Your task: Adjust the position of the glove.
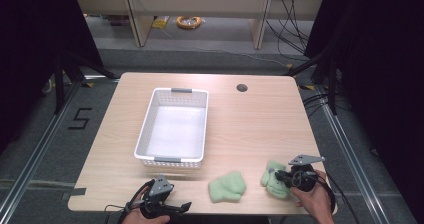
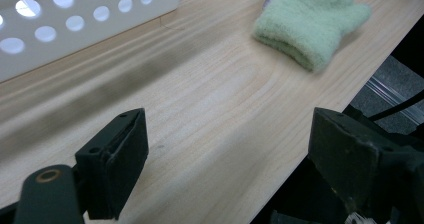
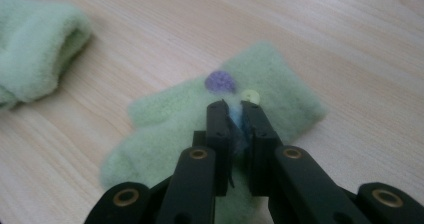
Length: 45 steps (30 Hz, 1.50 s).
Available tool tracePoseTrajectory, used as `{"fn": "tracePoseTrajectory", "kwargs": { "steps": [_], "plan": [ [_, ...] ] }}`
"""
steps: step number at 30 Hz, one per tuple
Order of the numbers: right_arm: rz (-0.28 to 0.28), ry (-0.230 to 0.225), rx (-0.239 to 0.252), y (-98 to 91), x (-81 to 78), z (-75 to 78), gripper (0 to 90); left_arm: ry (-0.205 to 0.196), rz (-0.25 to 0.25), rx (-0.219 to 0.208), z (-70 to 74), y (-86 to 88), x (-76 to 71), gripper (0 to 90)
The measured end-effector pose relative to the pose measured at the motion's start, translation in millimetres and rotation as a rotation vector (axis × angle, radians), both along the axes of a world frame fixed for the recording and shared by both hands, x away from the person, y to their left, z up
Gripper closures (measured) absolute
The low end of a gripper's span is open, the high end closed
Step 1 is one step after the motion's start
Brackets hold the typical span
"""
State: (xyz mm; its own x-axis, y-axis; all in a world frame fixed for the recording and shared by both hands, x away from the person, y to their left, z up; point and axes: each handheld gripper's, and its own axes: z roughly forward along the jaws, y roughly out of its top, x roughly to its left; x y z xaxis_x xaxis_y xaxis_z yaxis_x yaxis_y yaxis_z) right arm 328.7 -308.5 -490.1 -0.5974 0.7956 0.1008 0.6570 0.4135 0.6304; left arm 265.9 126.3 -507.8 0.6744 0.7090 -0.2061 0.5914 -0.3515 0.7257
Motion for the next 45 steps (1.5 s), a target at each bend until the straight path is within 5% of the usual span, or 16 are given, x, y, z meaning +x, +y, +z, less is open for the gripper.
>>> {"fn": "tracePoseTrajectory", "kwargs": {
  "steps": [3,9,11,12,17,21,33,36,45],
  "plan": [
    [-0.048,-0.015,0.024,2.3,-5.0,5.3,84.5,0.0,0.0,0.001,0.0,0.2,0.1,15.9],
    [0.009,-0.068,0.028,1.4,-6.4,16.4,84.5,-0.016,-0.009,0.03,0.5,2.3,1.8,16.0],
    [-0.003,-0.041,0.056,5.2,-10.5,22.1,84.5,-0.011,-0.012,0.015,0.7,2.0,1.2,15.9],
    [0.023,-0.091,0.052,5.3,-10.2,25.1,84.5,-0.012,-0.012,0.016,0.4,2.0,1.3,16.0],
    [0.03,-0.073,0.09,11.9,-16.5,35.3,84.5,-0.012,-0.013,0.016,0.3,1.9,1.3,15.9],
    [0.132,-0.111,0.101,23.0,-18.3,42.7,84.5,-0.013,-0.01,0.013,0.7,2.0,1.5,15.9],
    [0.278,-0.11,0.116,59.6,-22.6,53.0,84.4,-0.01,-0.019,0.003,2.6,1.5,1.7,15.9],
    [0.313,-0.095,0.117,70.4,-22.7,53.4,84.3,-0.016,-0.012,-0.048,4.9,-1.0,1.0,15.9],
    [0.406,-0.083,0.103,94.9,-18.3,50.1,84.2,-0.031,-0.032,-0.083,12.9,-9.0,3.3,17.7]
  ]
}}
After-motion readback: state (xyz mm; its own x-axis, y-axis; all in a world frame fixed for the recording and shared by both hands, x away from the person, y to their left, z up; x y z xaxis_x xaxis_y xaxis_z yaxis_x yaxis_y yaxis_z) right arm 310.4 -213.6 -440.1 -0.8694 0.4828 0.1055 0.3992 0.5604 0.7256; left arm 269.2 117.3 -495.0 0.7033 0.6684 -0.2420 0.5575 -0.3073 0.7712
